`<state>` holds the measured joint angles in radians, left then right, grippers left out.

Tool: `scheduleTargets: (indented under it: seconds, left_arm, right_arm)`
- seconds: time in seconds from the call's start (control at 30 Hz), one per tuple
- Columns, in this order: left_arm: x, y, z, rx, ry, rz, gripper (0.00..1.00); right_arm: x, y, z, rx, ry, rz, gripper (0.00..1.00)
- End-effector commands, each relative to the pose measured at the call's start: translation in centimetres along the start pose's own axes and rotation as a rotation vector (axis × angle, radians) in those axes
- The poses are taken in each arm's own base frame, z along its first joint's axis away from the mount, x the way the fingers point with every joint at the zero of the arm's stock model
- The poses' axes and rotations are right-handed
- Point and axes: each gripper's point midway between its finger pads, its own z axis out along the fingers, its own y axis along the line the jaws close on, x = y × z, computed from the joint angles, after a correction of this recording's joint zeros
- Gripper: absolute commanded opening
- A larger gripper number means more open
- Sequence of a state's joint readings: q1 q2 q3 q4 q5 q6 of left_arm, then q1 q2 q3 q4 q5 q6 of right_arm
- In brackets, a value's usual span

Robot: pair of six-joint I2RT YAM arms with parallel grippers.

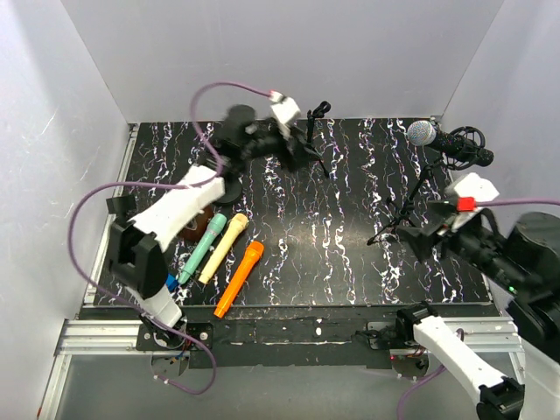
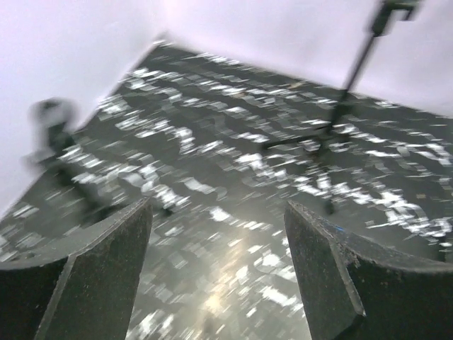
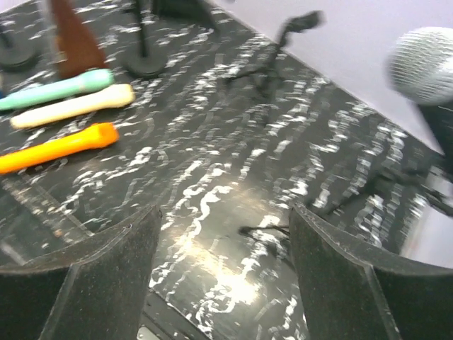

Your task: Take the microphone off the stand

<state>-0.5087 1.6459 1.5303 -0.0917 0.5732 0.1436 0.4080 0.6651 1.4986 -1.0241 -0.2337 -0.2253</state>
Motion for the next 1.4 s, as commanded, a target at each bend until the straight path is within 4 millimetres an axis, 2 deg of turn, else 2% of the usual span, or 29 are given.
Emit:
scheduleTargets:
  seconds: [0.0, 0.1, 0.13, 0.2, 0.23, 0.3, 0.37, 0.5, 0.67, 0.8, 0.9, 1.03, 1.17, 1.2, 1.3, 1.37]
  left_arm:
    - [0.5, -9.1, 7.5, 0.234, -0.142, -0.074, 0.74]
    - [0.0, -13.7, 11.9, 0.265, -0.242, -0.097, 0.74]
    - [0.5, -15.3, 13.4, 0.271, -0.254, -0.094, 0.74]
    - [0.6, -17.8, 15.9, 0.274, -0.287, -0.089, 0.75]
    - [1.5, -18.9, 17.3, 0.273, -0.281, -0.096, 0.75]
    - [2.1, -20.1, 19.4, 0.239, -0.287, -0.108, 0.75]
    - [2.6, -20.9, 21.1, 0.207, -0.294, -0.113, 0.76]
    - [3.9, -20.7, 23.3, 0.123, -0.290, -0.119, 0.77]
    - [3.6, -20.4, 24.2, 0.097, -0.310, -0.107, 0.77]
    - [3.3, -21.5, 25.3, 0.154, -0.326, -0.116, 0.71]
    - [3.8, -22.4, 26.4, 0.211, -0.328, -0.127, 0.58]
    - [3.5, -22.7, 27.2, 0.233, -0.345, -0.122, 0.31]
    - [2.1, -22.0, 26.3, 0.243, -0.363, -0.107, 0.03]
    - [1.5, -21.6, 25.8, 0.240, -0.366, -0.102, 0.00]
    - [1.5, -20.2, 24.1, 0.229, -0.332, -0.080, 0.00]
    - [0.3, -19.0, 22.0, 0.221, -0.324, -0.056, 0.00]
  right_arm:
    - [1.0, -4.4, -3.7, 0.301, 0.138, 0.039, 0.78]
    - [-1.7, -5.8, -3.9, 0.370, 0.109, 0.088, 0.77]
    - [-2.3, -6.3, -3.9, 0.395, 0.107, 0.103, 0.77]
    - [-3.3, -8.2, -4.1, 0.479, 0.107, 0.110, 0.78]
    - [-3.7, -9.8, -4.4, 0.560, 0.103, 0.101, 0.79]
    - [-4.1, -12.5, -5.0, 0.696, 0.101, 0.091, 0.82]
    - [-4.7, -14.3, -5.6, 0.795, 0.084, 0.081, 0.82]
    - [-5.3, -15.5, -5.6, 0.843, 0.058, 0.050, 0.82]
    - [-4.6, -15.3, -5.1, 0.826, 0.063, 0.059, 0.82]
    - [-3.3, -16.2, -3.7, 0.828, 0.100, 0.068, 0.82]
    - [-4.2, -17.2, -3.0, 0.841, 0.078, 0.063, 0.82]
    - [-5.2, -17.5, -2.6, 0.831, 0.061, 0.072, 0.82]
    - [-5.8, -17.6, -2.4, 0.825, 0.037, 0.062, 0.82]
    - [-6.0, -17.7, -2.2, 0.819, 0.022, 0.049, 0.82]
    - [-6.9, -17.1, -0.6, 0.734, -0.032, -0.002, 0.81]
    - [-7.8, -16.6, 1.0, 0.652, -0.070, -0.006, 0.82]
